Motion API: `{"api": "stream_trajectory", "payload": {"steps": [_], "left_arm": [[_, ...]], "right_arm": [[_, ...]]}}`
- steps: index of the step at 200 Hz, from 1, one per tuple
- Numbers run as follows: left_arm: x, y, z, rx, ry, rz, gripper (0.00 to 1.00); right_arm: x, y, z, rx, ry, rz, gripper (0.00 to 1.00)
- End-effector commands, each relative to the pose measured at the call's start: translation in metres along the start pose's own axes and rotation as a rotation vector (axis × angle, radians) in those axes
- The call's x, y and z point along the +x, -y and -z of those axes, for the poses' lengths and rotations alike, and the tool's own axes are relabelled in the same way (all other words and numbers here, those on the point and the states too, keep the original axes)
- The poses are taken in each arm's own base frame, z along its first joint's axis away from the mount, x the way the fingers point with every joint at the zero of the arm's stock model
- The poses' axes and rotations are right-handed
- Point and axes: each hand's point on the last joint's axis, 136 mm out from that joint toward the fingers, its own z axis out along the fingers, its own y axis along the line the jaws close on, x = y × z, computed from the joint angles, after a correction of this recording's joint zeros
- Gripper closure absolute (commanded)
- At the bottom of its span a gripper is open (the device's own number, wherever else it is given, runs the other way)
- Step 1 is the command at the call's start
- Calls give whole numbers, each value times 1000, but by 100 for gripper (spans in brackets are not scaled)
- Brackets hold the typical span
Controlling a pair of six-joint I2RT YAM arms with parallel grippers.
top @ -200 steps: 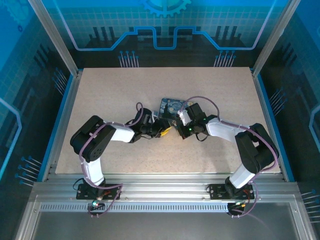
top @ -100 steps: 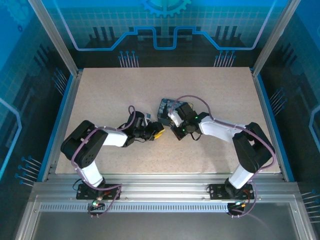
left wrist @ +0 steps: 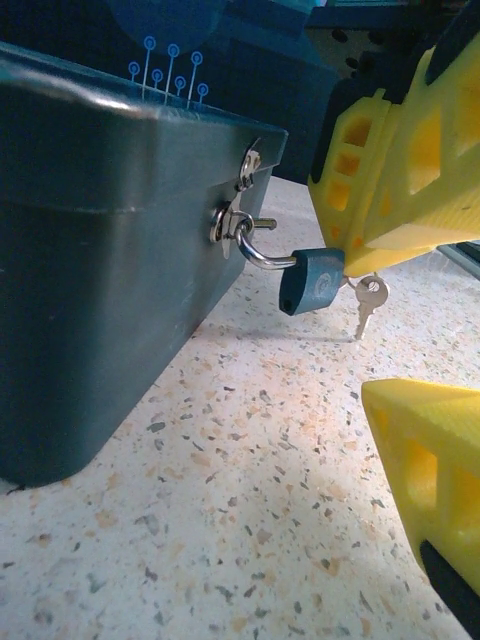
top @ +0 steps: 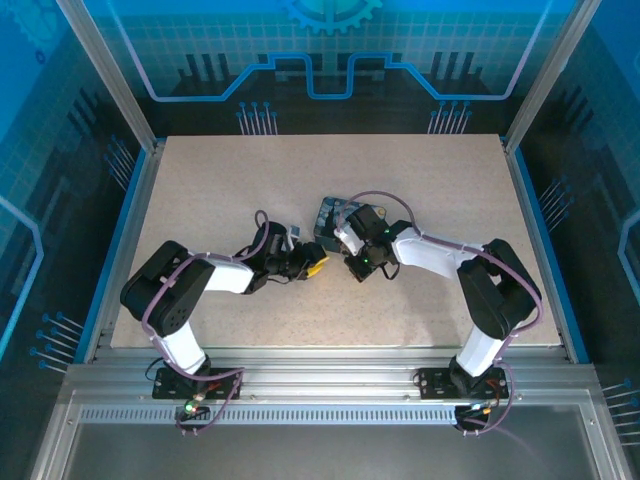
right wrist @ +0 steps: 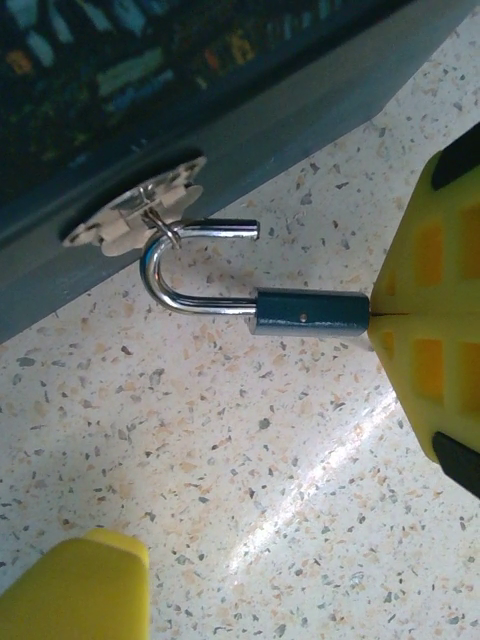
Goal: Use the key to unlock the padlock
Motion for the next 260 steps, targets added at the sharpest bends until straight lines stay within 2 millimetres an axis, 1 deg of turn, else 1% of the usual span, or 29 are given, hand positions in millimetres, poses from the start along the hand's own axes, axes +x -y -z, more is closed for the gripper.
{"api": "stream_trajectory", "payload": {"steps": [1, 54, 67, 68, 69, 70, 71, 72, 73, 74, 76, 98, 121, 146, 167, 202, 234, 260], "left_arm": [[2, 11, 9, 37, -10, -35, 58], [9, 19, 24, -5, -32, -137, 51], [12, 21, 29, -23, -41, -158, 47], [13, 21, 30, -25, -43, -162, 44], [13, 21, 30, -25, -42, -165, 36], [13, 21, 31, -27, -42, -168, 32], [13, 22, 31, -28, -43, -170, 17], [13, 22, 31, -28, -43, -174, 9], [13, 22, 32, -30, -44, -176, 5], [14, 22, 32, -32, -45, -178, 3], [14, 23, 33, -33, -45, -183, 2], [18, 24, 44, -74, -53, -223, 1], [23, 27, 55, -111, -66, -277, 1], [26, 27, 69, -146, -52, -320, 1], [29, 26, 78, -162, -45, -334, 1], [31, 22, 83, -161, -37, -324, 1], [32, 18, 80, -161, -42, -304, 1], [31, 21, 79, -152, -39, -300, 1]], "right_arm": [[-6, 0, 17, 19, 23, 49, 100], [-7, -1, 25, 8, 49, 137, 100], [-6, 0, 25, 8, 47, 160, 100], [-6, 0, 25, 8, 46, 161, 100], [-5, 0, 24, 8, 44, 163, 100], [-5, 1, 24, 8, 44, 164, 100], [-5, 1, 24, 7, 43, 166, 100], [-5, 1, 24, 7, 43, 167, 100], [-5, 1, 24, 7, 42, 169, 100], [-5, 0, 24, 6, 43, 170, 100], [-5, 1, 24, 5, 40, 172, 100], [-3, -4, 22, -21, 37, 207, 100], [-1, 0, 22, -16, 40, 225, 100], [-2, 2, 26, -72, 57, 183, 100], [-7, 1, 32, -142, 92, 127, 100], [-9, 3, 34, -217, 133, 44, 100], [-10, 4, 36, -271, 156, 7, 100], [-13, 7, 37, -305, 164, -11, 100]]}}
